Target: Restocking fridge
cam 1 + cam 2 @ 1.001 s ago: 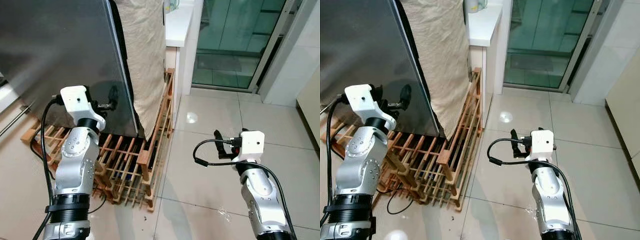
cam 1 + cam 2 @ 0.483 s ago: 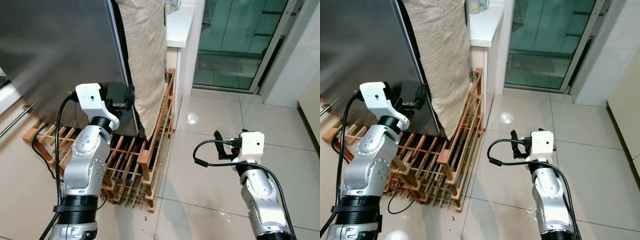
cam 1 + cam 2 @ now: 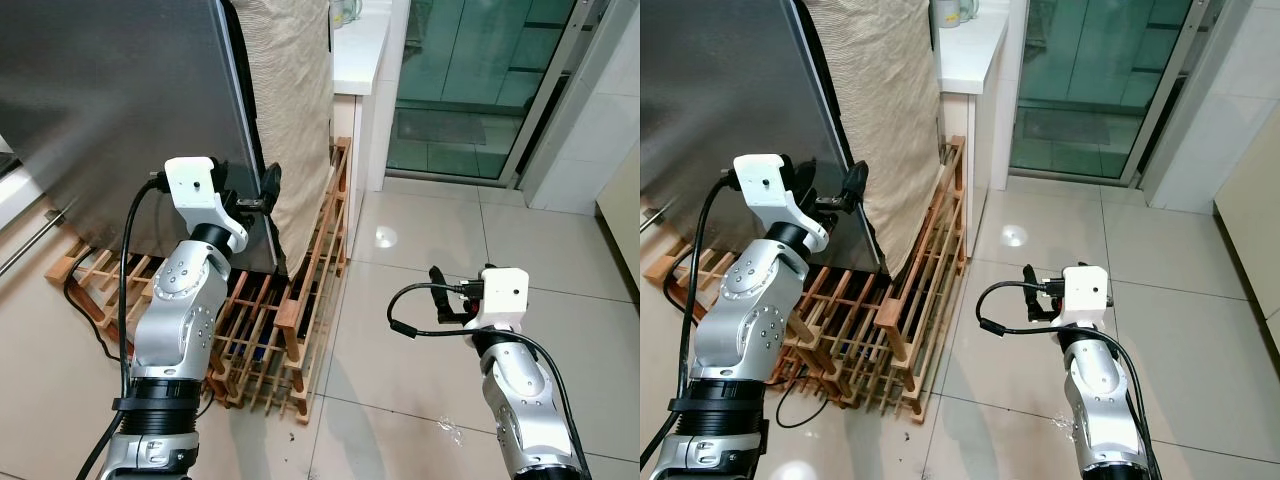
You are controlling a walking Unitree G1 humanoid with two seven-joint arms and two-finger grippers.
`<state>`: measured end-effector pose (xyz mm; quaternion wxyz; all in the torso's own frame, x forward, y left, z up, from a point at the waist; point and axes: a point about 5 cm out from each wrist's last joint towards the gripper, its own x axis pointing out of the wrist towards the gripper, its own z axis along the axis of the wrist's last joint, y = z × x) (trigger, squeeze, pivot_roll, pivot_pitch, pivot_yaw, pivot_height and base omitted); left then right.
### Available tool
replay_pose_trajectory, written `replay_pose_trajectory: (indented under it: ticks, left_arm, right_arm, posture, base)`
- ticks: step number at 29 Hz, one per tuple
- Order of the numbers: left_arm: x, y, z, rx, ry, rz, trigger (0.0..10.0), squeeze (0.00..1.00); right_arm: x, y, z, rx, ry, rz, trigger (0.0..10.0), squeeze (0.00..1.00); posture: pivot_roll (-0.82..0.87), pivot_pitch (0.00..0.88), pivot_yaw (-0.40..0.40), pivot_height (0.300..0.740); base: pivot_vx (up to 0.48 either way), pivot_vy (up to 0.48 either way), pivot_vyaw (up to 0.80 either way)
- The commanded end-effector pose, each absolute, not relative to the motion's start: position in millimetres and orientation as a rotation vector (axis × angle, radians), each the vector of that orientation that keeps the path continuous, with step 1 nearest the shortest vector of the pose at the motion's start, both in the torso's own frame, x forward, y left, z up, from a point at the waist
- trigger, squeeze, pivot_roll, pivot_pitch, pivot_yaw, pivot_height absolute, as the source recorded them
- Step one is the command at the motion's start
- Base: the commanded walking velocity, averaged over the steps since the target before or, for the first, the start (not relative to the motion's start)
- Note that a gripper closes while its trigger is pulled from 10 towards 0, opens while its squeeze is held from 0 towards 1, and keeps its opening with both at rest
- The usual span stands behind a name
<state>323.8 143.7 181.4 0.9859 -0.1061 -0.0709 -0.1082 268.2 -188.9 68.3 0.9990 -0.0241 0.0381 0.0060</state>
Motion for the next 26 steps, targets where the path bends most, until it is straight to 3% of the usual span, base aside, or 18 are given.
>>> replay_pose_trajectory:
  ticks: [1, 14, 26]
  left_arm:
    - [324.0, 142.2, 187.1, -0.219, -0.154, -0.236, 10.0, 0.00]
    - [324.4, 131.8, 192.7, -0.291, -0.135, -0.285, 10.0, 0.00]
    - [330.0, 119.7, 192.0, -0.250, -0.121, -0.326, 10.0, 0.00]
  right_arm:
    - [267.6, -189.7, 68.8, -0.033, 0.072, 0.003, 10.0, 0.00]
    - [267.6, -189.2, 67.6, -0.036, 0.077, 0.004, 10.0, 0.00]
    - [268.3, -188.2, 67.7, -0.036, 0.078, 0.009, 10.0, 0.00]
  posture:
    - [-0.15, 0.000, 0.080, 0.740]
    - [-0.15, 0.000, 0.079, 0.740]
    - [-0.15, 0.000, 0.076, 0.740]
  base:
    - [0.000, 0.000, 0.00]
    - [0.000, 0.000, 0.00]
    - [0.000, 0.000, 0.00]
